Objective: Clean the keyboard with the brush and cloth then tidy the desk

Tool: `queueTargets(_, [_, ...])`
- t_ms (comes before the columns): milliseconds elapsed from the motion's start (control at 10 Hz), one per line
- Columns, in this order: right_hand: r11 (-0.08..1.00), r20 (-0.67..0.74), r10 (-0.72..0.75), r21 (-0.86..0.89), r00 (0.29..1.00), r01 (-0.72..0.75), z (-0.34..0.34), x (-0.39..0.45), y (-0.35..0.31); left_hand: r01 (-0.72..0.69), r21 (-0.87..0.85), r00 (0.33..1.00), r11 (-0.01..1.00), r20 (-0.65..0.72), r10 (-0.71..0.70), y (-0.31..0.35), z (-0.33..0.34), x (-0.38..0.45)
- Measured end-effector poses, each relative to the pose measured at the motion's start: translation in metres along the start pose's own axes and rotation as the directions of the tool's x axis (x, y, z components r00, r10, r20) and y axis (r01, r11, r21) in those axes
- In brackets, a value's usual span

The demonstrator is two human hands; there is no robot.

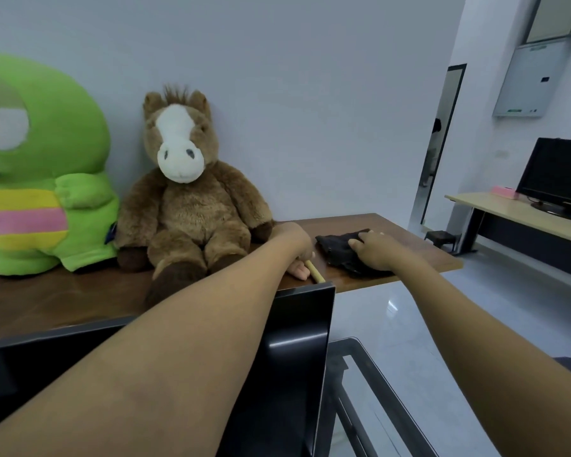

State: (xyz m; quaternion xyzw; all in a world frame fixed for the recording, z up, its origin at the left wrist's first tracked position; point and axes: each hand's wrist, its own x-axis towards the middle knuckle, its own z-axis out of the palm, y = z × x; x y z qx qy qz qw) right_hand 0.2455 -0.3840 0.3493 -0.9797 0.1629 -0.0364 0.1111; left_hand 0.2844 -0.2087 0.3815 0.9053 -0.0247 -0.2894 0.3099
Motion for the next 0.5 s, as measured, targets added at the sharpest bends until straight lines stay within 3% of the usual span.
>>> queueTargets(200, [0.993,-0.002,-0.036,-0.111,0.999,0.036,0.010,-0.002,0.003,-0.067,-0.079,0.998,0.995,-0.003,0.067,-0.006,0.004,-0.007])
queueTargets(300, [1.000,-0.033,-0.003,0.007,0.999,0.003,0.006,-0.004,0.004,-0.269,-0.075,0.950,0.960,-0.182,0.252,-0.011,-0.001,-0.018])
queueTargets(500, [0.996,-0.089,0.001,0.093,0.996,0.008,-0.017,-0.021,-0.010,-0.345,-0.129,0.922,0.930,-0.229,0.311,-0.024,-0.027,-0.044])
